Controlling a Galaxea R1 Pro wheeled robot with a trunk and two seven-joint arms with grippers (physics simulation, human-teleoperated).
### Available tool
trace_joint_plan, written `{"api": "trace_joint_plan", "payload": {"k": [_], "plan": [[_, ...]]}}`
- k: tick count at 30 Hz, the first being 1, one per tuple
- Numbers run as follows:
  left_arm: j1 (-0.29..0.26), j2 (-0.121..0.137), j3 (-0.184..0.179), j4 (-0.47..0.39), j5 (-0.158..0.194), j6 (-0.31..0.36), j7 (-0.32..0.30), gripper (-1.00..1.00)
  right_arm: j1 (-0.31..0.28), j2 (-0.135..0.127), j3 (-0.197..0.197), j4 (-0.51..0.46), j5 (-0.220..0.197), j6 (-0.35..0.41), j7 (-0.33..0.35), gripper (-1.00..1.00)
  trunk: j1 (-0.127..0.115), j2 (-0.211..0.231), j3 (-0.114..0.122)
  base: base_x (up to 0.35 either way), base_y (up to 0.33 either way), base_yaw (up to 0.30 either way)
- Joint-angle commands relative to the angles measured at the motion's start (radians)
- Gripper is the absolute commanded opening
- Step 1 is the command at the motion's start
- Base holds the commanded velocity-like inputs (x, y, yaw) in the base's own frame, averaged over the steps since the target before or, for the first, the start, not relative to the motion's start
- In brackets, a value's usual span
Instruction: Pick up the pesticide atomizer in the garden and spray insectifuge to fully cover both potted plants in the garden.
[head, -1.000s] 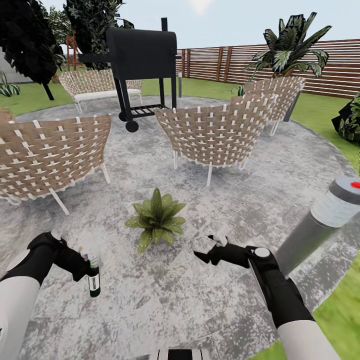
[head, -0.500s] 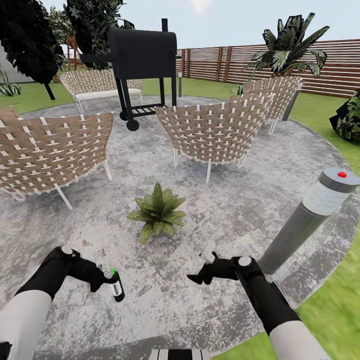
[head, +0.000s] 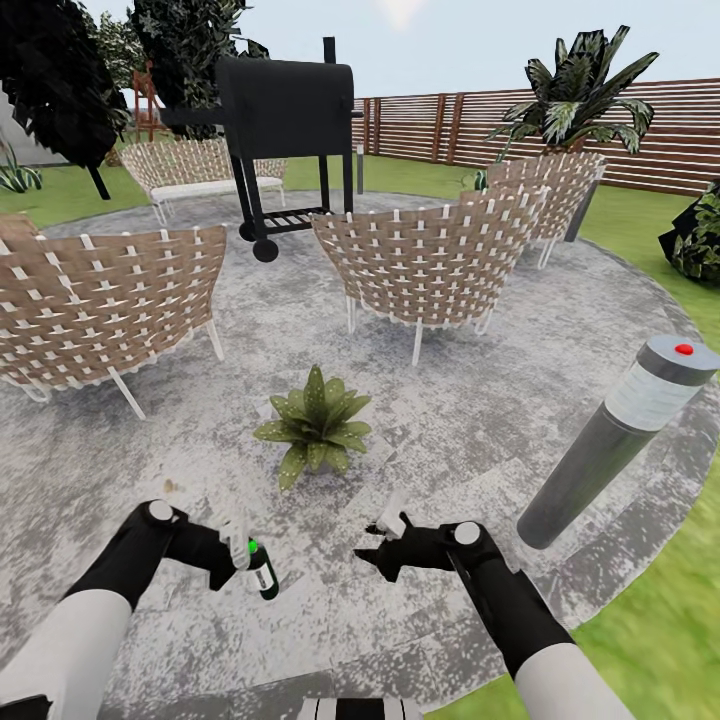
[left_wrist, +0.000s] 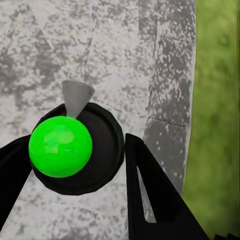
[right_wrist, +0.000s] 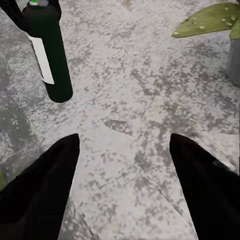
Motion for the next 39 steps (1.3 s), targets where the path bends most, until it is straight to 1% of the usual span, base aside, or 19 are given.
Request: {"api": "trace_joint_plan", "payload": {"k": [1, 3, 4, 6, 7, 9, 10, 11, 12, 15, 18, 20, 21, 23, 26, 28, 30, 34, 39], "plan": [[-0.001, -0.002, 0.003, -0.002, -0.005, 0.000, -0.003, -1.00, 0.000, 0.001, -0.001, -0.002, 0.003, 0.007, 0.016, -1.00, 0.000, 0.000, -0.001, 0.000, 0.000, 0.000], [-0.001, -0.003, 0.003, -0.003, -0.006, -0.012, 0.014, -1.00, 0.000, 0.003, -0.001, -0.004, 0.003, 0.007, 0.072, -1.00, 0.000, 0.000, -0.001, 0.000, 0.000, 0.000], [-0.001, -0.005, 0.003, -0.002, -0.006, -0.019, 0.023, -1.00, 0.000, 0.005, -0.001, -0.004, 0.003, 0.007, 0.084, -1.00, 0.000, 0.000, -0.001, 0.000, 0.000, 0.000], [-0.001, -0.022, 0.002, -0.002, -0.012, -0.033, 0.037, -1.00, 0.000, 0.008, -0.001, -0.004, 0.003, 0.007, 0.101, -1.00, 0.000, 0.000, -0.001, 0.000, 0.000, 0.000], [-0.001, -0.030, 0.001, -0.002, -0.013, -0.035, 0.039, -1.00, 0.000, 0.009, -0.001, -0.005, 0.004, 0.007, 0.104, -1.00, 0.000, 0.000, -0.001, 0.000, 0.000, 0.000], [0.000, -0.043, -0.005, -0.001, -0.014, -0.039, 0.040, -1.00, 0.000, 0.019, -0.001, -0.005, 0.004, 0.007, 0.107, -1.00, 0.000, 0.000, -0.001, 0.000, 0.000, 0.000], [0.000, -0.047, -0.015, 0.001, -0.014, -0.045, 0.040, -1.00, 0.000, 0.022, -0.001, -0.005, 0.004, 0.007, 0.108, -1.00, 0.000, 0.000, -0.001, 0.000, 0.000, 0.000], [0.001, -0.054, -0.041, 0.006, -0.013, -0.055, 0.041, -1.00, 0.000, 0.030, -0.001, -0.005, 0.004, 0.007, 0.108, -1.00, 0.000, 0.000, -0.001, 0.000, 0.000, 0.000], [0.001, -0.061, -0.049, 0.007, -0.012, -0.058, 0.042, -1.00, 0.000, 0.033, -0.001, -0.005, 0.004, 0.007, 0.108, -1.00, 0.000, 0.000, -0.001, 0.000, 0.000, 0.000], [0.007, -0.085, -0.057, 0.010, -0.009, -0.061, 0.042, -1.00, 0.000, 0.038, -0.001, -0.005, 0.004, 0.007, 0.107, -1.00, 0.000, 0.000, -0.001, 0.000, 0.000, 0.000], [0.014, -0.114, -0.058, 0.010, -0.013, -0.061, 0.043, -1.00, 0.000, 0.045, -0.002, -0.005, 0.004, 0.007, 0.106, -1.00, 0.000, 0.000, -0.001, 0.000, 0.000, 0.000], [0.014, -0.126, -0.061, 0.009, -0.014, -0.061, 0.043, -1.00, 0.000, 0.045, -0.002, -0.005, 0.004, 0.007, 0.106, -1.00, 0.000, 0.000, -0.001, 0.000, 0.000, 0.000], [0.015, -0.130, -0.068, 0.009, -0.015, -0.061, 0.043, -1.00, -0.001, 0.046, -0.002, -0.005, 0.004, 0.007, 0.106, -1.00, 0.000, 0.000, -0.001, 0.000, 0.000, 0.000], [0.016, -0.135, -0.101, 0.009, -0.014, -0.060, 0.044, -1.00, 0.000, 0.046, -0.002, -0.005, 0.004, 0.007, 0.106, -1.00, 0.000, 0.000, -0.001, 0.000, 0.000, 0.000], [0.016, -0.138, -0.122, 0.008, -0.013, -0.060, 0.043, -1.00, 0.000, 0.046, -0.002, -0.004, 0.004, 0.007, 0.106, -1.00, 0.000, 0.000, -0.001, 0.000, 0.000, 0.000], [0.016, -0.142, -0.125, 0.009, -0.012, -0.061, 0.040, -1.00, 0.000, 0.046, -0.003, -0.003, 0.005, 0.008, 0.105, -1.00, 0.000, 0.000, -0.001, 0.000, 0.000, 0.000], [0.016, -0.158, -0.126, 0.005, -0.013, -0.062, 0.036, -1.00, 0.000, 0.046, -0.004, -0.003, 0.005, 0.008, 0.105, -1.00, 0.000, 0.000, -0.001, 0.000, 0.000, 0.000], [0.015, -0.177, -0.127, 0.000, -0.014, -0.061, 0.036, -1.00, 0.000, 0.046, -0.004, -0.003, 0.005, 0.008, 0.105, -1.00, 0.000, 0.000, -0.001, 0.000, 0.000, 0.000], [0.015, -0.185, -0.132, -0.003, -0.012, -0.061, 0.034, -1.00, 0.000, 0.046, -0.004, -0.003, 0.005, 0.008, 0.105, -1.00, 0.000, 0.000, -0.001, 0.000, 0.000, 0.000]]}}
